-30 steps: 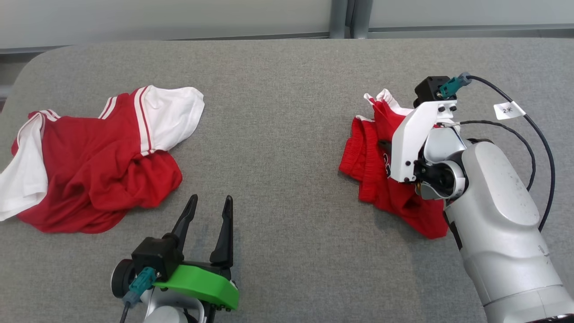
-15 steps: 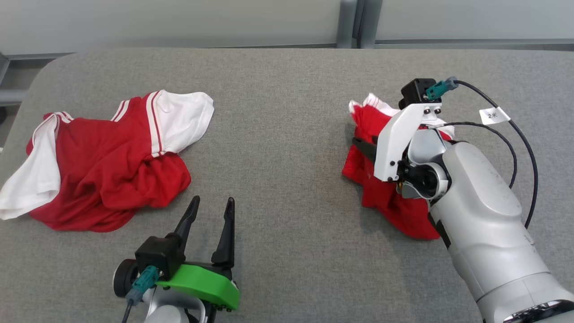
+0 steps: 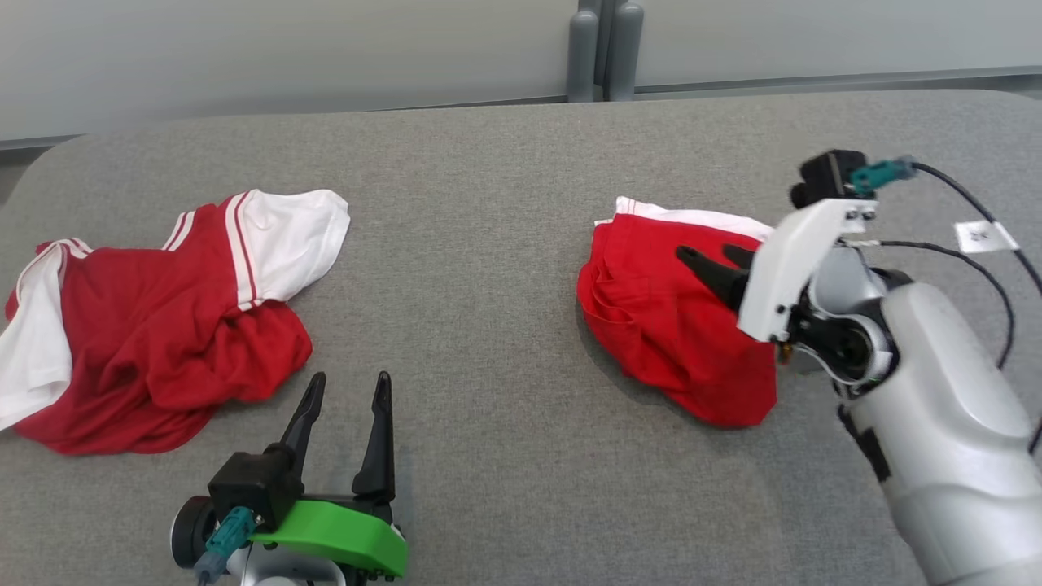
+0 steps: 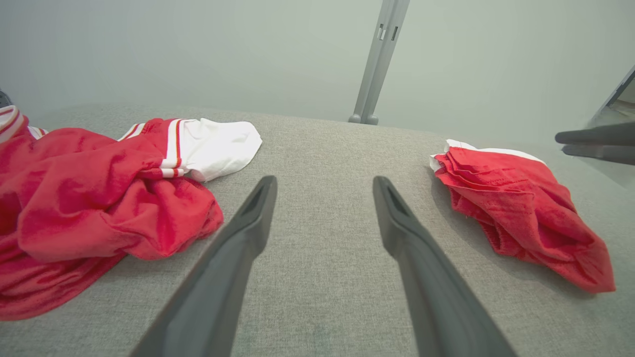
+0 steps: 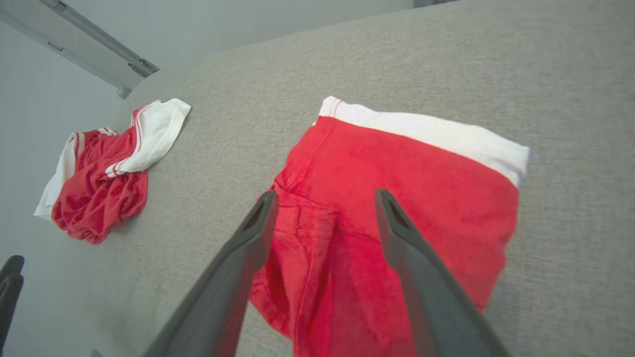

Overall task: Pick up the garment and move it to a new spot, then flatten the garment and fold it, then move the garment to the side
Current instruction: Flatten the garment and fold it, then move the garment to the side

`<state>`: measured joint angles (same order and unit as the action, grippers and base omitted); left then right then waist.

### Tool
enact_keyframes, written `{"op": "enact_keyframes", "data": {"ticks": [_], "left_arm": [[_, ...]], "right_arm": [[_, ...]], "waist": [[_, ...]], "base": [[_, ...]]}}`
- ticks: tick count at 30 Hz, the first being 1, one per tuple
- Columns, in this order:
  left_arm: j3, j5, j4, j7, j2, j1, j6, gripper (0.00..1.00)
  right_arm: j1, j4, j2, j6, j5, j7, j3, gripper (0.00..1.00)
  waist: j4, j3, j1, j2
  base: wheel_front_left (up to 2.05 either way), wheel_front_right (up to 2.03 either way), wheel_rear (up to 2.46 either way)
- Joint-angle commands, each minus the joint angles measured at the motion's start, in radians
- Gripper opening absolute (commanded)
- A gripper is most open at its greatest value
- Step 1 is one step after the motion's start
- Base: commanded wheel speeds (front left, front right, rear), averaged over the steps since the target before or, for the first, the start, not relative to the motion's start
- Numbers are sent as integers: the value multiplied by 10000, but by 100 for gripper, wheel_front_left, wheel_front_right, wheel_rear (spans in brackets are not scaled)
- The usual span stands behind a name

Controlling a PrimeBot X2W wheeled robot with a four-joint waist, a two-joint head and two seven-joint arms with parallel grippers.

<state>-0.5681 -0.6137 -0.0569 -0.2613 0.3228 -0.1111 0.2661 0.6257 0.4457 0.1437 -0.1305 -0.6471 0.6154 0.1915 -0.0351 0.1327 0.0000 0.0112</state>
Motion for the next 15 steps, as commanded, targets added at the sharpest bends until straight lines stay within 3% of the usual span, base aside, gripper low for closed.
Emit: {"op": "enact_keyframes", "data": {"ticks": [1,7,11,15], "left_arm": [[59,25,102,-37,66,113,75,100],[112,138,364,-43,50,261,184,100],[113,203,389,-46,-28,195,170,100],[88,267,354,-47,-162,-62,73,100]], "right_arm": [[-279,-192,148,-6,114,92,-122,100],[-1692,-1178,941,-5,356,693,-1263,100],[-2308,-1677,999,-5,587,1095,-1890,100],[-2444,-1842,655,-5,835,1221,-2532,100]], "waist": [[103,46,0,-112],[105,185,0,-112],[-27,385,0,-112],[-297,695,0,-112]], "base": [[0,0,0],[0,0,0],[0,0,0],[0,0,0]]}}
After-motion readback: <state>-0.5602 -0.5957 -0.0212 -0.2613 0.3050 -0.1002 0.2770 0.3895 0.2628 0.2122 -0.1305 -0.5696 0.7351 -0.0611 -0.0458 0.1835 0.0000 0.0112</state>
